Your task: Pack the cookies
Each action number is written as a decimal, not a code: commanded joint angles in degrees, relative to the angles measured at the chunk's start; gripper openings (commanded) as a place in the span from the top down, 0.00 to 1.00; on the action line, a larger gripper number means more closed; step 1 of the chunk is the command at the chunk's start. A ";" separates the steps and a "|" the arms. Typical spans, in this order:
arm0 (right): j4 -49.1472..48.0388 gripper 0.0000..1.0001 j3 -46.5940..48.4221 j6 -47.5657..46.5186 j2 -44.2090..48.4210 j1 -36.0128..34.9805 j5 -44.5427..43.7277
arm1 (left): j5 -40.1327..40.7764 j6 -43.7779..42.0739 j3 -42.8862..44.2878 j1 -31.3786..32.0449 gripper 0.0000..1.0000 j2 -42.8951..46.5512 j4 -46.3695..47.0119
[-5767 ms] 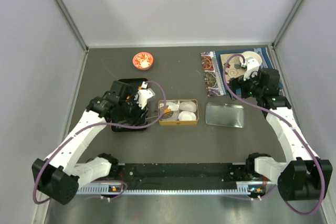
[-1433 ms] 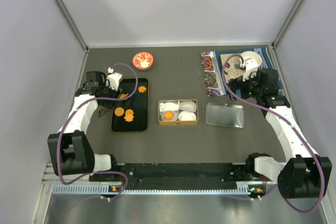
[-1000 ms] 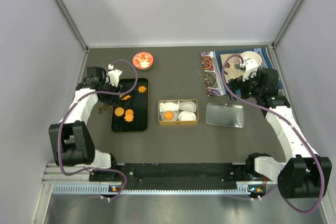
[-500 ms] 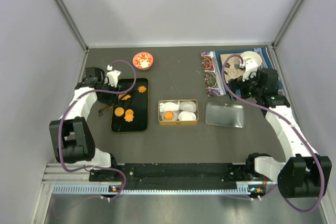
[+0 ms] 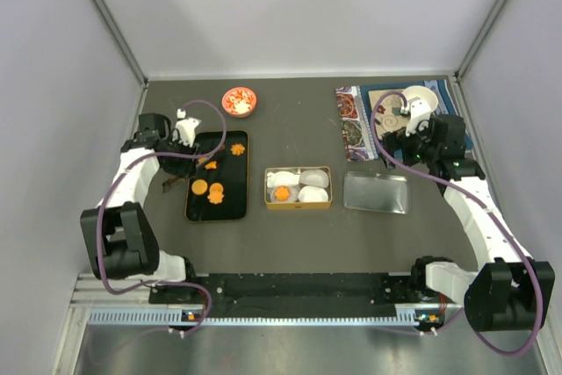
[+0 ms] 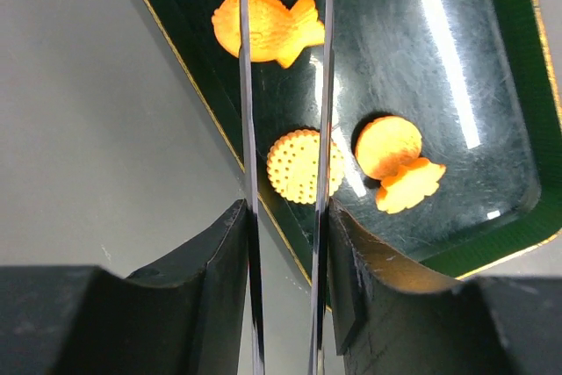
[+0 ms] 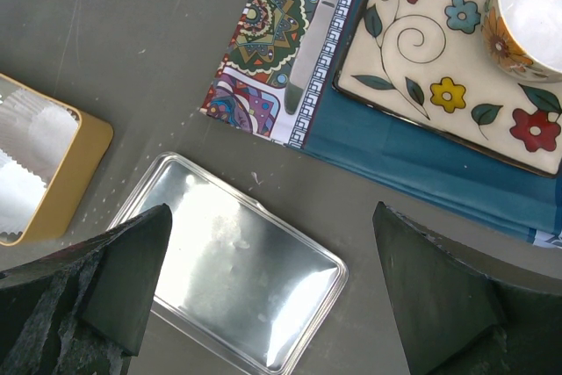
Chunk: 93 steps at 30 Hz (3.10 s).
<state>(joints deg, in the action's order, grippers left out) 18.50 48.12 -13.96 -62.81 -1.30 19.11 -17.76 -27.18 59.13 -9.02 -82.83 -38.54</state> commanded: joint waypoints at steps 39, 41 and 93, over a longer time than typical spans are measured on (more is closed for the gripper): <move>-1.01 0.01 2.86 -1.07 -1.18 0.60 -1.18 | -12.57 1.43 8.19 35.38 1.00 14.28 -9.18; -0.92 0.01 2.86 -1.07 -1.09 0.60 -1.36 | -11.60 1.69 8.19 37.30 1.00 12.26 -8.31; -0.92 0.01 2.86 -1.42 -1.18 0.60 -1.18 | -7.29 1.78 8.02 43.73 0.60 1.79 -3.29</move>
<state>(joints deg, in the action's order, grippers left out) 18.52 48.12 -14.96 -64.64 -1.30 17.63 -24.32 -25.36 65.52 34.28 -81.14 -43.88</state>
